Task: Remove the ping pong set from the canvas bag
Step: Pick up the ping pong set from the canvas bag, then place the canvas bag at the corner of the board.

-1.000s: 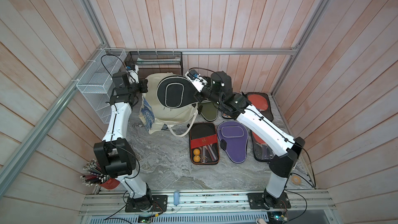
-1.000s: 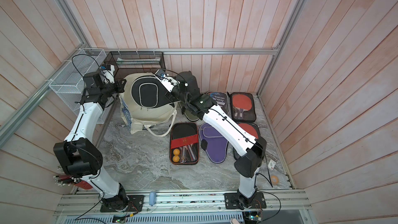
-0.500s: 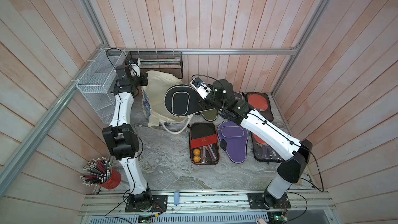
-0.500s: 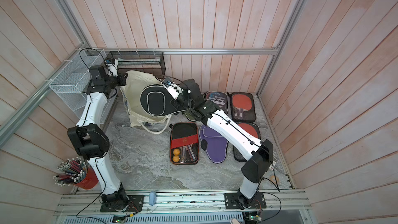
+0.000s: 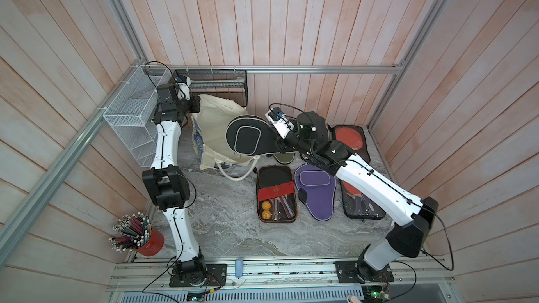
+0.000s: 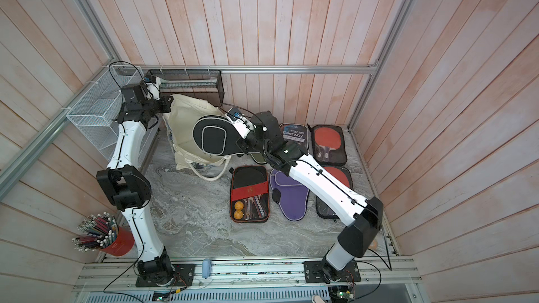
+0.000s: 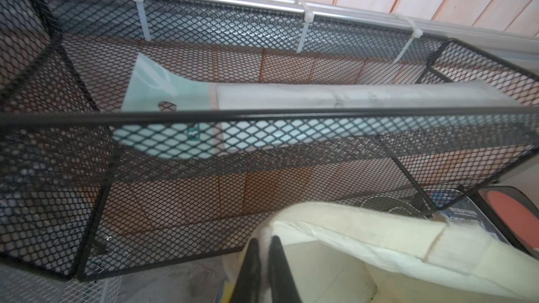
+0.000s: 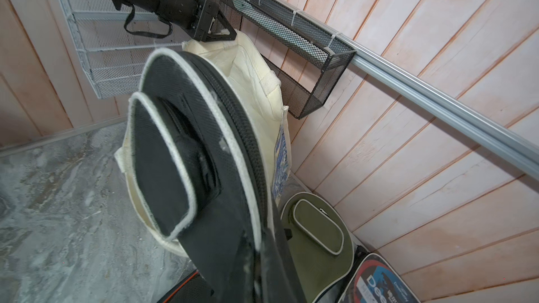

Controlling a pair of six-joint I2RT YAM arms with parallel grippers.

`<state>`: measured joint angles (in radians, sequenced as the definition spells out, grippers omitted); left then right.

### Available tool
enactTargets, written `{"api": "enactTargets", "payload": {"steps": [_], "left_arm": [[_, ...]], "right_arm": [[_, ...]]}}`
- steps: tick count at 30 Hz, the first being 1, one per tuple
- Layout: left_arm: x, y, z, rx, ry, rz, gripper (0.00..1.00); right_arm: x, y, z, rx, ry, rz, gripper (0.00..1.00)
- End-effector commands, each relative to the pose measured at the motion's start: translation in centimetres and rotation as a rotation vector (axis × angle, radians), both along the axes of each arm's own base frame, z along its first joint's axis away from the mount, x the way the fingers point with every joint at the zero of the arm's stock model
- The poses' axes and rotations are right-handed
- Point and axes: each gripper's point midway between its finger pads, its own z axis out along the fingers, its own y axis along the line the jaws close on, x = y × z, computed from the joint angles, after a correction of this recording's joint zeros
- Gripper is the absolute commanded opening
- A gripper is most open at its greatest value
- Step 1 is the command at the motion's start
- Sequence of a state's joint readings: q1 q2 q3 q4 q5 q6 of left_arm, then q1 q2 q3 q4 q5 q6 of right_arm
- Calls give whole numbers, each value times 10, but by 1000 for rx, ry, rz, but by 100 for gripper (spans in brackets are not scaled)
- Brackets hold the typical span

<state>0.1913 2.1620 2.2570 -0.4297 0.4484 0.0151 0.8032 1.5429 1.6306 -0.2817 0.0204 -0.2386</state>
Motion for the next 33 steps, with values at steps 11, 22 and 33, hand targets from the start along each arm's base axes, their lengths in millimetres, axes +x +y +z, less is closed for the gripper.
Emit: {"api": "enactTargets", "payload": {"steps": [11, 22, 33], "left_arm": [[3, 2, 32, 8, -97, 0, 6], [-7, -3, 51, 1, -136, -15, 58], [-46, -35, 108, 16, -247, -93, 93]], "right_arm": [[-60, -37, -21, 216, 226, -20, 0], [-67, 8, -71, 240, 378, 73, 0], [-62, 22, -95, 240, 424, 86, 0]]}}
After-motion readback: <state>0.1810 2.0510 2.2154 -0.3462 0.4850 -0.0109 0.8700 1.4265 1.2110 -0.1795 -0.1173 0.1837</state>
